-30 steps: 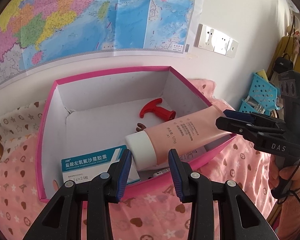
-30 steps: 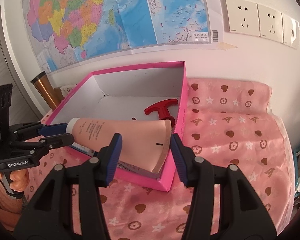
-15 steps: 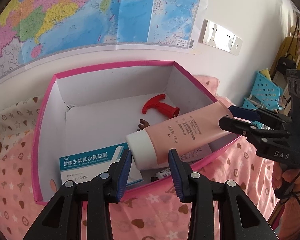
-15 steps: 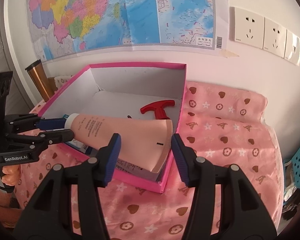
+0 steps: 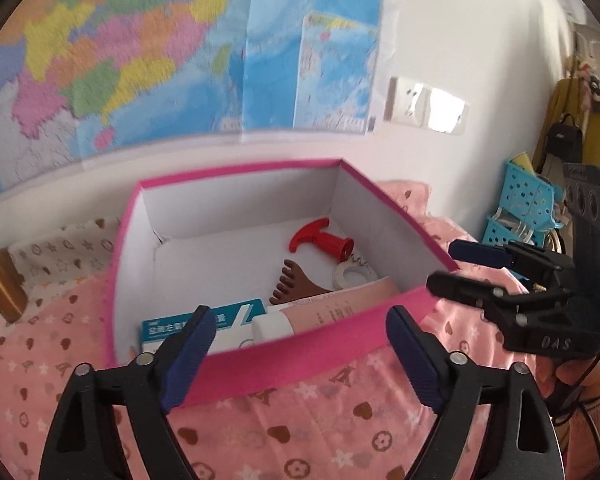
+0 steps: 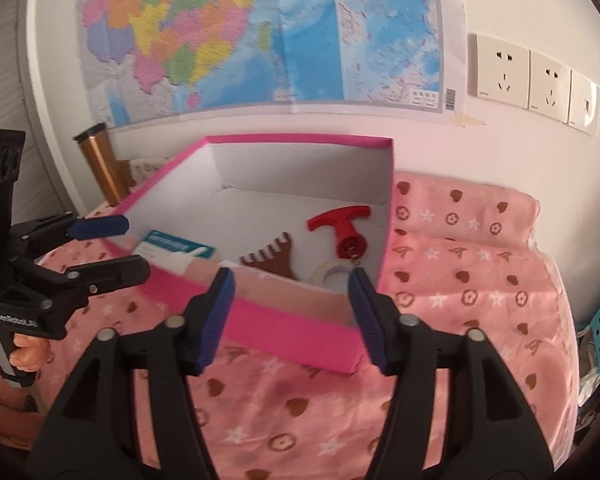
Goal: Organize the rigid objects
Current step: 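Lower the peach tube into the magenta box and open the right tool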
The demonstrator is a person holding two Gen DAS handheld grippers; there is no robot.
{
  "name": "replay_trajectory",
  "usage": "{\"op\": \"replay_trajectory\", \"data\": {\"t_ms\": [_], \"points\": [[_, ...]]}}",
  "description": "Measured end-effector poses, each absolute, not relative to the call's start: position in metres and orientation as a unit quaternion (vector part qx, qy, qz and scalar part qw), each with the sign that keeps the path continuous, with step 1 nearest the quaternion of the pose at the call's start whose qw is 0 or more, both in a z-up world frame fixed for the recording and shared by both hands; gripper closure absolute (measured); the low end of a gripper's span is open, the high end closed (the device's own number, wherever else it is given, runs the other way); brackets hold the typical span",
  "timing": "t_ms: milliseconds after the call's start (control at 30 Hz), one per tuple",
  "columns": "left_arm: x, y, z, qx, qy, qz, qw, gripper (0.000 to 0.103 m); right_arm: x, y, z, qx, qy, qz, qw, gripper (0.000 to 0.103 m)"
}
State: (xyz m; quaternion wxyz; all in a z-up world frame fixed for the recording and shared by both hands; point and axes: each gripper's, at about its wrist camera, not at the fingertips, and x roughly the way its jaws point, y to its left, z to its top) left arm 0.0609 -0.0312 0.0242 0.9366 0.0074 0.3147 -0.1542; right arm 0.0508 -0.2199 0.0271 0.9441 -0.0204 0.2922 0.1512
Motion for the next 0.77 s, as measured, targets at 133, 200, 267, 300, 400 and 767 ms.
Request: {"op": "replay_trajectory", "data": {"t_ms": [133, 200, 267, 300, 400, 767], "points": [[0.032, -0.026, 0.027, 0.010, 0.286, -0.140, 0.948, 0.000, 0.023, -0.203, 0.022, -0.031, 0.270, 0.154, 0.950, 0.012], [0.023, -0.023, 0.026, 0.009, 0.287, -0.131, 0.949, 0.000, 0.014, -0.196, 0.016, -0.035, 0.267, 0.148, 0.951, 0.006], [0.018, -0.020, 0.021, 0.001, 0.294, -0.123, 0.948, 0.000, 0.006, -0.188, 0.011, -0.039, 0.266, 0.146, 0.952, 0.004], [0.016, -0.019, 0.019, 0.001, 0.296, -0.116, 0.948, 0.000, 0.004, -0.185, 0.009, -0.041, 0.266, 0.145, 0.952, 0.004], [0.008, -0.013, 0.012, -0.006, 0.302, -0.092, 0.949, 0.000, -0.003, -0.179, 0.003, -0.040, 0.270, 0.140, 0.952, 0.004], [-0.013, -0.010, -0.002, 0.006, 0.301, -0.054, 0.952, 0.000, -0.017, -0.175, -0.003, -0.024, 0.277, 0.145, 0.950, 0.004]]}}
